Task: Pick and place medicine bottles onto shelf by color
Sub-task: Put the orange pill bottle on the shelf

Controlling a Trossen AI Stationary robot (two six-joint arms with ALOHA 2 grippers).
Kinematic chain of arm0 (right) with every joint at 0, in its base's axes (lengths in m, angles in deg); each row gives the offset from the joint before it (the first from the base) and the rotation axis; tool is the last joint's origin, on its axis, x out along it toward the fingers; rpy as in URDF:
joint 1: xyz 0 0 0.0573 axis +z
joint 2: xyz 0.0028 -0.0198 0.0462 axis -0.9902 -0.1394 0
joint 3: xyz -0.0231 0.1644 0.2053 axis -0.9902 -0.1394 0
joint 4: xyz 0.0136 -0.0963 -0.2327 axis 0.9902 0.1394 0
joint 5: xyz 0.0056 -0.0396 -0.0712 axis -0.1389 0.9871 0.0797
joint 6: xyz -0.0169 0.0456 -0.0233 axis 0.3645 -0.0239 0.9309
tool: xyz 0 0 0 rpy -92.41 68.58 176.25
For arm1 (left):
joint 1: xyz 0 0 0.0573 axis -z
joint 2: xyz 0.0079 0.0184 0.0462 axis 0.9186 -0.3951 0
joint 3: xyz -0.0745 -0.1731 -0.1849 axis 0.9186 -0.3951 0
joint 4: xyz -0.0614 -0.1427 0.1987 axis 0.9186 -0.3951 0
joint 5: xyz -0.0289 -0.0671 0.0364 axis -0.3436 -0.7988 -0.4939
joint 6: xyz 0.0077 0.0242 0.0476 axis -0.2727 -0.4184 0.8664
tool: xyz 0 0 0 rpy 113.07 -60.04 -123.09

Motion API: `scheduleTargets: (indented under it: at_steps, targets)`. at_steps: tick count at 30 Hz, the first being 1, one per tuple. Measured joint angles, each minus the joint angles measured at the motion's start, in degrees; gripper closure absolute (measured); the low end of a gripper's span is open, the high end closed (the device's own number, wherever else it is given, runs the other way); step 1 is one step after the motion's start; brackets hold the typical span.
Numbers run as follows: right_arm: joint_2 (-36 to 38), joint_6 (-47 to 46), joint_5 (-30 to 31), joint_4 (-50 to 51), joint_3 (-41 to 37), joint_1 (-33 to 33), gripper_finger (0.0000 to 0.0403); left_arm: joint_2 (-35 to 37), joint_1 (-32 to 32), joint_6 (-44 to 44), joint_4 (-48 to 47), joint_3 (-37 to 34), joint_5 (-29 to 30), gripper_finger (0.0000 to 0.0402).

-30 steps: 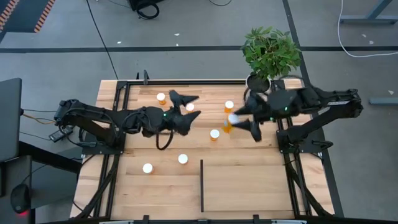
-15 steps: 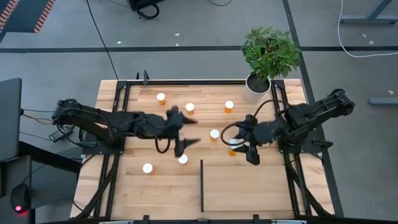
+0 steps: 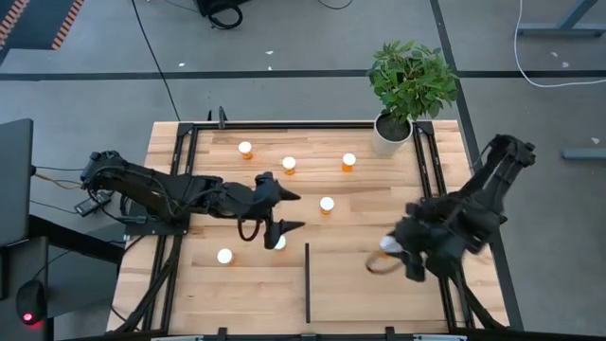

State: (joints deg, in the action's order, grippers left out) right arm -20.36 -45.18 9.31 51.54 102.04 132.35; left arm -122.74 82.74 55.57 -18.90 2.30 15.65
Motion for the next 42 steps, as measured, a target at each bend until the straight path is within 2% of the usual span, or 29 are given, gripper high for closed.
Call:
scheduleTargets:
  at_steps: [6,13,19,32,42]
  targets:
    - [2.52,-11.85,5.78,0.10,-9.46,13.11,0.0173,0.00,0.14,-2.86,-0.26,0.00,1.79,0.0056]
    - [6.06,-12.35,5.19,-0.03,-18.18,19.02,0.0173,-0.04,0.37,-3.48,-2.31,0.00,3.45,0.0056]
    - [9.68,-15.20,-3.90,-0.83,-22.64,19.94,0.0173,-0.07,0.37,-7.49,-2.82,0.00,3.63,0.0056]
    - [5.62,-19.57,-1.48,-2.44,-23.05,20.83,0.0173,-0.09,0.37,-11.25,-5.64,0.00,5.33,0.0056]
    - [3.58,-23.08,-1.77,-2.61,-23.05,21.56,0.0173,-0.09,0.37,-10.72,-6.25,0.00,5.35,0.0056]
